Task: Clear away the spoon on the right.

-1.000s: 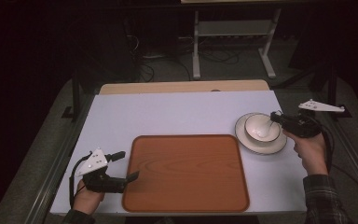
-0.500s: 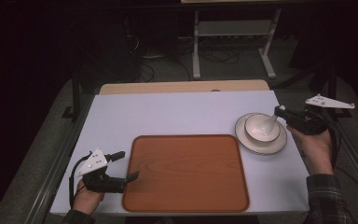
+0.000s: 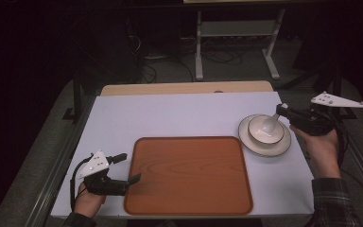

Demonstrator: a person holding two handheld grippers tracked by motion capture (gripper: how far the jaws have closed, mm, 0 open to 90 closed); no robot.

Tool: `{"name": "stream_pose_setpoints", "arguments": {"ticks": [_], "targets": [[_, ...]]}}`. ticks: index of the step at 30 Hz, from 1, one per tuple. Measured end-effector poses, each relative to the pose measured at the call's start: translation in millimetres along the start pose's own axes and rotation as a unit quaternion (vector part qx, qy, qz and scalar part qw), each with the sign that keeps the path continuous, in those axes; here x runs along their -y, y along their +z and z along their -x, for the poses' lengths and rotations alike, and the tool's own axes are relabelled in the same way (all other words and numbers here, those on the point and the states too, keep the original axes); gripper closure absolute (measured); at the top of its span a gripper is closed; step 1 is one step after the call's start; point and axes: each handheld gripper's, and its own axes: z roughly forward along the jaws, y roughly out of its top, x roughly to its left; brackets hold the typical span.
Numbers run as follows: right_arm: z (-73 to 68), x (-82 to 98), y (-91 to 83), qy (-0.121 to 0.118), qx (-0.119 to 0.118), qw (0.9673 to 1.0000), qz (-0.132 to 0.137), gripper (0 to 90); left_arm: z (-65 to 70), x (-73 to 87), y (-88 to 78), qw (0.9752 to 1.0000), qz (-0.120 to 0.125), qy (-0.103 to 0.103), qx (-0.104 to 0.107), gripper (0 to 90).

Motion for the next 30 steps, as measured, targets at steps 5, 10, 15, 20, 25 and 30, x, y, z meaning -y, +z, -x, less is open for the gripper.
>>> {"name": "stream_pose_setpoints", "arguments": {"ticks": [5, 10, 15, 20, 25, 30], "targets": [[-9.7, -3.8, -1.6, -0.009, -0.011, 0.9999, 0.0, 84.0, 0.0, 0.0, -0.2, 1.0, 0.001, 0.0, 0.0, 12.9], [-21.2, -2.1, 0.0, -0.015, -0.029, 0.9994, -0.008, 84.0, 0.1, -0.2, -0.4, 1.0, 0.0, 0.0, -0.001, 12.9], [-34.3, 4.0, 4.5, -0.025, -0.049, 0.9982, -0.025, 84.0, 0.1, -0.4, -0.6, 1.0, 0.001, 0.001, -0.001, 12.9], [-45.8, 6.0, 10.9, -0.032, -0.064, 0.9967, -0.037, 84.0, 0.1, -0.3, -1.0, 1.0, 0.003, 0.0, -0.002, 12.9], [-58.3, 8.6, 18.3, -0.041, -0.083, 0.9945, -0.049, 84.0, -0.5, -0.1, -1.5, 1.0, 0.003, -0.001, -0.002, 12.9], [-68.5, 13.7, 25.2, -0.048, -0.098, 0.9919, -0.065, 84.0, -0.4, -0.2, -1.7, 1.0, 0.003, -0.001, -0.002, 12.9]]}}
